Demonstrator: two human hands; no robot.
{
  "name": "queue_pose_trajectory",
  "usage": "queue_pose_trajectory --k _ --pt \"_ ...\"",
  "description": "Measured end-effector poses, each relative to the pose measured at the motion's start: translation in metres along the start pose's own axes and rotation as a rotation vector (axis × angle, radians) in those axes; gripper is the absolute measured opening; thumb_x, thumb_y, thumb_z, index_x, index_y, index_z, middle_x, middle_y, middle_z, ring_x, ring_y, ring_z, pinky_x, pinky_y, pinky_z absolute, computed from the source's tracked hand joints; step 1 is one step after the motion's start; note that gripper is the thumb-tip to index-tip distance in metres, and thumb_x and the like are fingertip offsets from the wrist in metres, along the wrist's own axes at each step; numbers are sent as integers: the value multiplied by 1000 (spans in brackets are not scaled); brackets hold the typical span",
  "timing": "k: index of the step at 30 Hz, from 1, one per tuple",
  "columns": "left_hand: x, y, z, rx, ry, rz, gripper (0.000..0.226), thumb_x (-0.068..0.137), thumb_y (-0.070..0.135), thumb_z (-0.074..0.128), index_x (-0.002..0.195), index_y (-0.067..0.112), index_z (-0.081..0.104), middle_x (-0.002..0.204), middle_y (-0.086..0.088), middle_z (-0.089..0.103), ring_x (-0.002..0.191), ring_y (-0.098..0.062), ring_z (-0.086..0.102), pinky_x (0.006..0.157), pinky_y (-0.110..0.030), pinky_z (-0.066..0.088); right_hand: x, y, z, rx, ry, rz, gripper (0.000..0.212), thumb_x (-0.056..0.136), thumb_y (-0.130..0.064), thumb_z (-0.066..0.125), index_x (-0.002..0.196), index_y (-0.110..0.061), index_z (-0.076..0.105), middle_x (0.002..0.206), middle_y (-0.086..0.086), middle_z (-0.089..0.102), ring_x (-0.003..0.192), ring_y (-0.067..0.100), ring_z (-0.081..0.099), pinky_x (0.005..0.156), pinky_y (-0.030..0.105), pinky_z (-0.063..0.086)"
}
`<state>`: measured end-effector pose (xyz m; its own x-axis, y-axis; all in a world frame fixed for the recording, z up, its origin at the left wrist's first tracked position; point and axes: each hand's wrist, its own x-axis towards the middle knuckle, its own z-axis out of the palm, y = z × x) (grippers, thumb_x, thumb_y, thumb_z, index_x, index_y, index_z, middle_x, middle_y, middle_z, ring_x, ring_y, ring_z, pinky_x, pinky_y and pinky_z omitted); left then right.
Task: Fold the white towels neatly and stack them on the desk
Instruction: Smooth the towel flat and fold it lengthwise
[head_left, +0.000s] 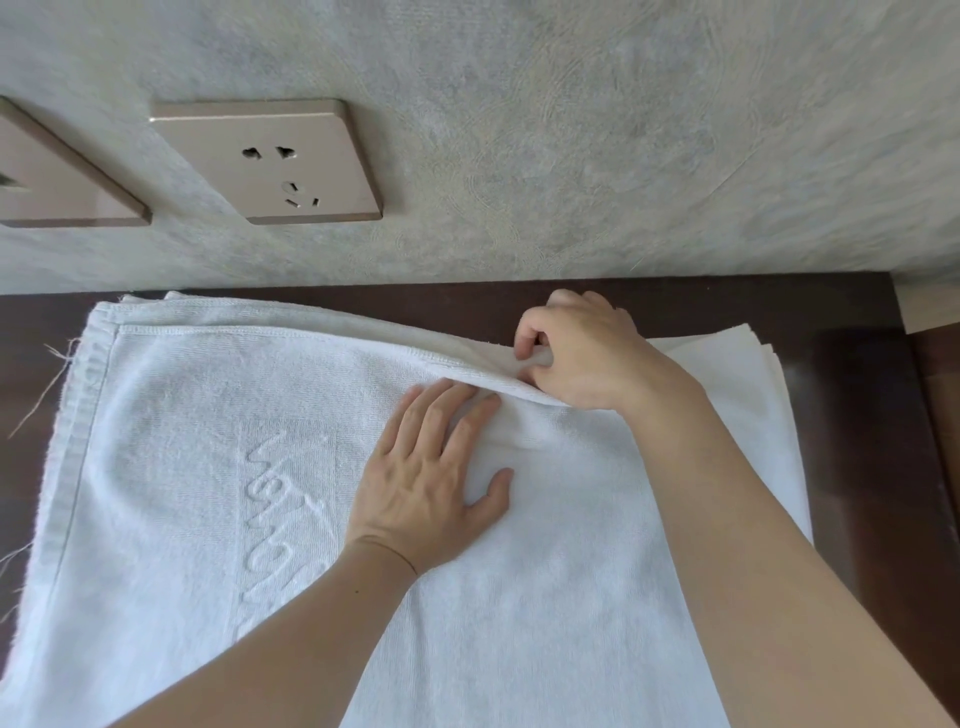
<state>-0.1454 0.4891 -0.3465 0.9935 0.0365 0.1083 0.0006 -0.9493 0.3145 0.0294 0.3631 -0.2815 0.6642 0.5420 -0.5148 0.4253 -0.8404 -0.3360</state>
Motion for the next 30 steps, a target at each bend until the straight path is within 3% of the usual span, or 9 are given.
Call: queue_pose_trajectory --k 3,7,10,15,19,21,24,26,30 --pt "0 0 0 -5 10 -2 63 88 50 59 138 12 54 139 -7 52 137 -27 43 120 -46 29 -1 0 2 -5 -18 48 34 91 -33 71 116 -19 52 115 0 52 110 24 49 94 39 42" --pt "0 0 -1 0 13 -2 63 87 50 59 138 12 54 139 -7 51 137 -27 43 120 -46 28 -3 4 -3 43 -106 23 13 95 -34 67 97 -22 60 88 -9 56 91 17 56 70 28 41" --pt "-1 -1 0 -6 21 -2 64 88 50 59 140 12 52 141 -8 50 139 -27 41 120 -46 28 -2 9 -12 127 -97 -16 18 94 -36 67 87 -22 59 92 -11 53 89 13 55 76 29 44" --pt "-2 -2 1 4 34 20 67 90 49 57 147 14 48 150 -7 47 142 -27 41 121 -46 27 -1 21 -25 181 -183 36 20 101 -43 54 98 -23 52 85 -8 53 72 9 47 63 28 33" --pt "-2 -3 1 15 39 32 64 90 49 57 146 17 51 152 -5 46 142 -26 41 121 -46 27 2 23 -25 279 -186 43 19 93 -48 64 101 -31 61 91 -11 63 81 6 59 73 29 45" --pt "-2 -3 1 19 30 31 64 90 49 57 146 19 51 152 -3 46 143 -26 41 120 -47 28 4 24 -27 304 -223 36 27 89 -52 68 88 -25 69 79 -10 62 74 7 58 70 30 44" --pt "-2 -3 0 44 -11 23 64 92 51 52 149 21 48 157 0 41 146 -25 36 122 -46 25 6 24 -28 240 -240 56 48 86 -56 69 67 -15 55 65 -4 47 63 12 45 62 32 34" --pt "-1 -3 0 64 -43 23 66 92 51 50 151 23 44 160 1 35 148 -25 33 123 -45 23 7 26 -30 240 -248 82 50 84 -60 69 65 -19 47 64 -5 43 63 14 41 61 33 30" --pt "0 -2 -1 94 -87 18 65 94 53 44 153 27 39 163 0 30 150 -25 28 124 -44 19 8 29 -29 157 -252 98 50 84 -67 64 74 -19 58 70 -9 56 66 11 52 63 31 37"
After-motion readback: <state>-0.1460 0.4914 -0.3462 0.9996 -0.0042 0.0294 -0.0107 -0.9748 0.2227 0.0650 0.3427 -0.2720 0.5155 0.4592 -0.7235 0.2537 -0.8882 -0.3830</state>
